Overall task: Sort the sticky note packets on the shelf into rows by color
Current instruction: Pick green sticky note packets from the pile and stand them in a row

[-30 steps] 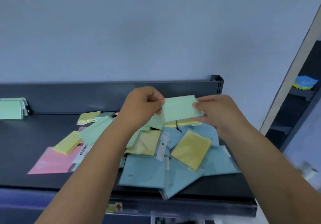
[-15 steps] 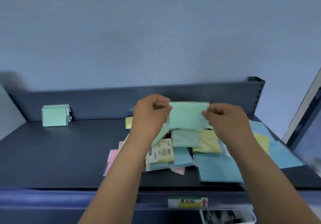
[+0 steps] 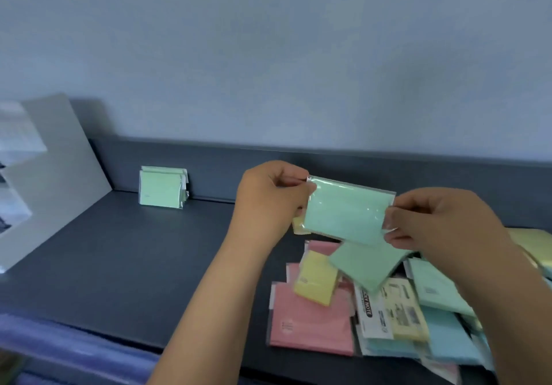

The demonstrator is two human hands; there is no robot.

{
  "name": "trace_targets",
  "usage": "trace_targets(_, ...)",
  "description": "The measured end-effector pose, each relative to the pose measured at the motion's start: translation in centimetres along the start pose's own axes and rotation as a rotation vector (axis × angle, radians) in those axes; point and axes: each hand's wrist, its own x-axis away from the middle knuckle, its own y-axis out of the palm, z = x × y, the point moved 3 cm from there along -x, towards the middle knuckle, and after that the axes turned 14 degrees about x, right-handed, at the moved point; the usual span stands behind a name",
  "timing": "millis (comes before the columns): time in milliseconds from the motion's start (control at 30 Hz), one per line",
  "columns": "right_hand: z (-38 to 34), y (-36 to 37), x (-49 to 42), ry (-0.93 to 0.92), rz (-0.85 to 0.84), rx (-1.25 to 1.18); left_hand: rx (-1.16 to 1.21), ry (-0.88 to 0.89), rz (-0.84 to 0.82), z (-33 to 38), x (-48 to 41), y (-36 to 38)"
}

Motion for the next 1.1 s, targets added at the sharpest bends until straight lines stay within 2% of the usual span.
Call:
trace_targets(133,-3.9,3.2,0.8,-0.012,0.044,0.147,-0.022,-0.053,-0.090,0.4,-2.1,-4.6)
trace_targets(233,-6.8,6.6,1.4,-0.013,0.106,0.199,-0.027,-0.035,-0.097,0.8,-3.7,-8.3)
trace_targets(467,-12.8,14.4,2.8,0.084,0.150,0.140,-0.060,-0.076,-0.124,1.5,-7.2,-16.9)
trace_targets(700,-18.7,20.2,1.9,0.066,0.149,0.164,-0.119,-0.018,-0.066,1.9,-8.6,-24.2)
trace_targets(833,-20.8,25.5,1.0,0.101,0.142,0.105,-0.187,-0.071,-0.041,0.9,-8.7,-27.9)
trace_targets(967,-21.5,31.8,-0.6,0.191,0.107,-0.020,-0.344,-0.086,-0.101,-0.4,-10.1,-32.0)
trace_targets(1100,-22.7,35.1,-2.2,0.214,0.180,0.081,-0.376,-0.149,-0.178,-1.4,-11.6,-34.3)
